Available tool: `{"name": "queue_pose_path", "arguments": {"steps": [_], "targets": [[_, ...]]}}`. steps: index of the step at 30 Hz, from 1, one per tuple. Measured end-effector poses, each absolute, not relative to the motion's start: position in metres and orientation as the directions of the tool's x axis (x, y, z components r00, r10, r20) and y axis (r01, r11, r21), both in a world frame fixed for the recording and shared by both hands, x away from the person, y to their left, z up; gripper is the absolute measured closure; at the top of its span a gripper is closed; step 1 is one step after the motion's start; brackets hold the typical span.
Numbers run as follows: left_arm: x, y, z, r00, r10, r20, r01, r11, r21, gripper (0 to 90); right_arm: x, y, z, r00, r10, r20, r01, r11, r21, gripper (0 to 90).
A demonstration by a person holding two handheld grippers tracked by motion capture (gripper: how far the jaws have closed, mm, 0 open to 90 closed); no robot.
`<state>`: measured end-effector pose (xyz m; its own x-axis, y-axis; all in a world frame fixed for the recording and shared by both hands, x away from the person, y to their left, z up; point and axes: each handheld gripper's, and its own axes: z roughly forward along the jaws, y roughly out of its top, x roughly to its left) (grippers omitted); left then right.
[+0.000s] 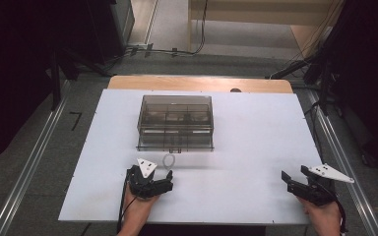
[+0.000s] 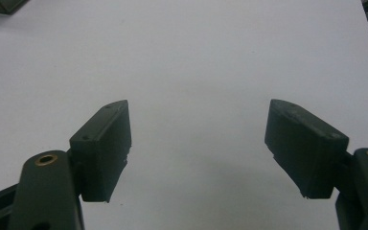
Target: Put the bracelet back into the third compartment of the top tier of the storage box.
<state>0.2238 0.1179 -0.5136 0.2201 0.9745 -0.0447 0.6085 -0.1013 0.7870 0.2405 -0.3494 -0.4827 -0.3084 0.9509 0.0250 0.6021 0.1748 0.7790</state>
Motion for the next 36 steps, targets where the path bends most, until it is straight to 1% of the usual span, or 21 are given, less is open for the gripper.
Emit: {"name": "queue_pose_path", "arguments": {"steps": [9,11,18,25,30,36], "targets": [[0.2249,0.1159,-0.5142,0.223,0.974,-0.044,0.608,-0.103,0.787,10.4,0.2405,-0.3496,-0.4826,-0.308,0.951,0.025,0.601,0.175,0.780,22.6],[0.2253,0.1158,-0.5142,0.232,0.972,-0.046,0.608,-0.109,0.786,13.9,0.2405,-0.3494,-0.4826,-0.309,0.951,0.025,0.601,0.175,0.780,22.6],[0.2266,0.1142,-0.5145,0.238,0.970,-0.046,0.614,-0.114,0.781,17.8,0.2407,-0.3492,-0.4826,-0.309,0.951,0.024,0.601,0.175,0.780,22.7],[0.2275,0.1125,-0.5148,0.238,0.971,-0.037,0.620,-0.122,0.775,23.6,0.2407,-0.3494,-0.4827,-0.309,0.951,0.025,0.602,0.175,0.779,22.7],[0.2276,0.1110,-0.5148,0.242,0.970,-0.029,0.616,-0.130,0.777,31.3,0.2408,-0.3491,-0.4827,-0.311,0.950,0.026,0.602,0.176,0.779,22.7],[0.2284,0.1110,-0.5148,0.261,0.965,-0.035,0.619,-0.139,0.773,45.2,0.2411,-0.3490,-0.4828,-0.310,0.950,0.027,0.603,0.175,0.778,22.6]]}}
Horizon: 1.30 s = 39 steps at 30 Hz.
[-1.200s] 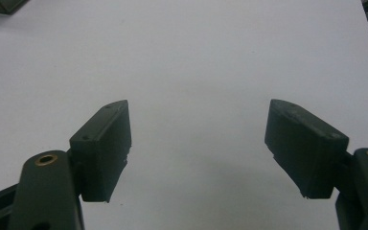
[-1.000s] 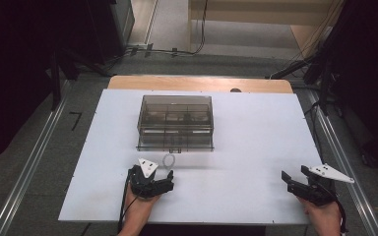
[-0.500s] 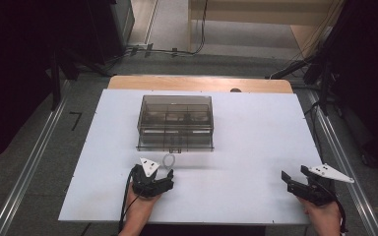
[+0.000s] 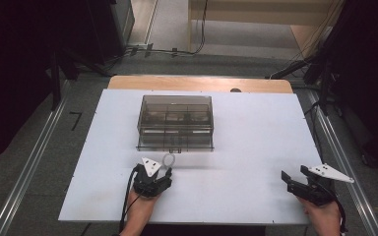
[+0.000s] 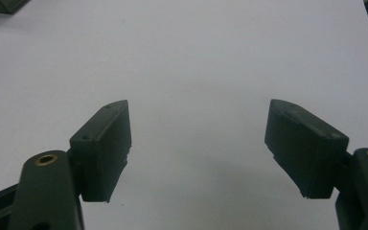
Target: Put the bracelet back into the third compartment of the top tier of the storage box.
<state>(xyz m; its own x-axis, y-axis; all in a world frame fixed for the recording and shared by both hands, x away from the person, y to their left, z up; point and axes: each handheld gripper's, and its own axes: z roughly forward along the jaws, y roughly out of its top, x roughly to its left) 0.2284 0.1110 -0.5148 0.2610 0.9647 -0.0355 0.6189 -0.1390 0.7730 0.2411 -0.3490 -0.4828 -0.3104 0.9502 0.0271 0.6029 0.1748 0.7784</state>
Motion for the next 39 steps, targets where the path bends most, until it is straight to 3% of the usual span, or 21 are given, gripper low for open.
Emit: {"name": "queue_pose_path", "arguments": {"steps": [19,39], "targets": [[0.2299,0.1099,-0.5147,0.295,0.954,-0.046,0.612,-0.152,0.776,83.1,0.2415,-0.3490,-0.4831,-0.311,0.950,0.027,0.607,0.177,0.775,22.7],[0.2287,0.1121,-0.5115,0.308,0.948,-0.076,0.608,-0.135,0.783,84.9,0.2415,-0.3500,-0.4837,-0.313,0.949,0.025,0.605,0.180,0.776,22.2]]}}
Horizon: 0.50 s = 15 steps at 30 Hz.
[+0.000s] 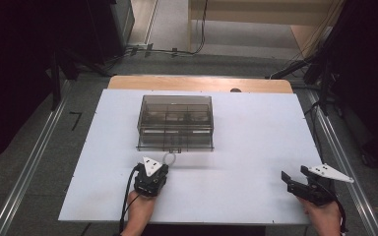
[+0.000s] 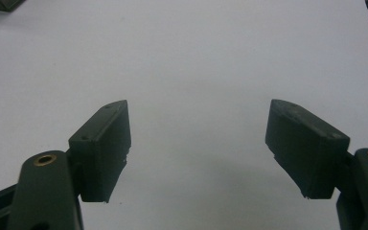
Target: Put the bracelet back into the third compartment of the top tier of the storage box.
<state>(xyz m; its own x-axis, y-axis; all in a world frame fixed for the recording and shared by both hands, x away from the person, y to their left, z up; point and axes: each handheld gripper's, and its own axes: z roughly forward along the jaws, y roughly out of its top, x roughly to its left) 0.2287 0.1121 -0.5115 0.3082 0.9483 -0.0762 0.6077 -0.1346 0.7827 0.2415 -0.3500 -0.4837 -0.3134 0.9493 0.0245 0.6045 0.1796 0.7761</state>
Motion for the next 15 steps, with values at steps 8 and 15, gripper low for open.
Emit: {"name": "queue_pose_path", "arguments": {"steps": [8,15], "targets": [[0.225,0.116,-0.500,0.307,0.946,-0.105,0.582,-0.099,0.807,84.9,0.241,-0.350,-0.484,-0.310,0.950,0.026,0.607,0.177,0.775,22.2],[0.222,0.118,-0.493,0.309,0.944,-0.117,0.566,-0.084,0.820,84.9,0.242,-0.350,-0.484,-0.310,0.950,0.025,0.607,0.177,0.775,22.3]]}}
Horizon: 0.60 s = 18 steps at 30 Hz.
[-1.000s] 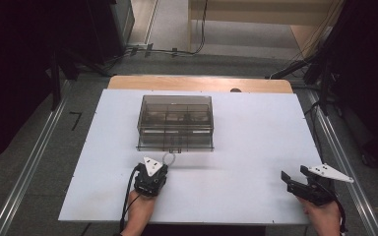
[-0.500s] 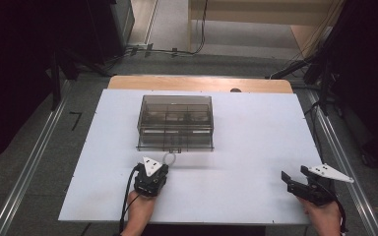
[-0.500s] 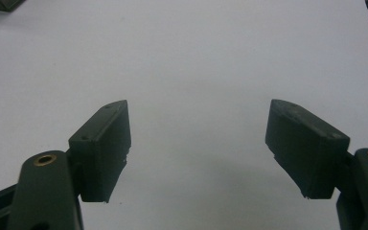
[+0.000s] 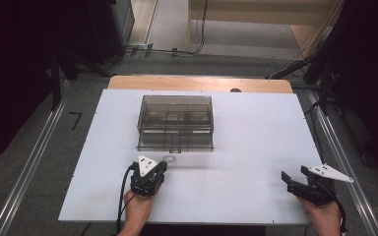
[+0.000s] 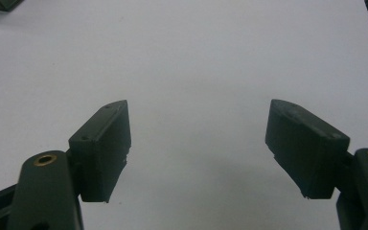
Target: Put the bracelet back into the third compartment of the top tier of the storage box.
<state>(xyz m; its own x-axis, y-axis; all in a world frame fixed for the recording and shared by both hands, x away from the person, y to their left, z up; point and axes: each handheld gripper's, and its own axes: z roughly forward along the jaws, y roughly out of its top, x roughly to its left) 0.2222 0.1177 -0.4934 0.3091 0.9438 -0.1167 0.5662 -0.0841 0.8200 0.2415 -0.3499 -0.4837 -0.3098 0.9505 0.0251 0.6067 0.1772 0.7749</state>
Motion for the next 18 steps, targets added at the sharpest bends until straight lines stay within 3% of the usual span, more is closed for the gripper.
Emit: {"name": "queue_pose_path", "arguments": {"steps": [18], "targets": [[0.212,0.115,-0.477,0.343,0.930,-0.135,0.526,-0.071,0.848,84.9,0.242,-0.350,-0.484,-0.310,0.950,0.025,0.608,0.178,0.774,22.3]]}}
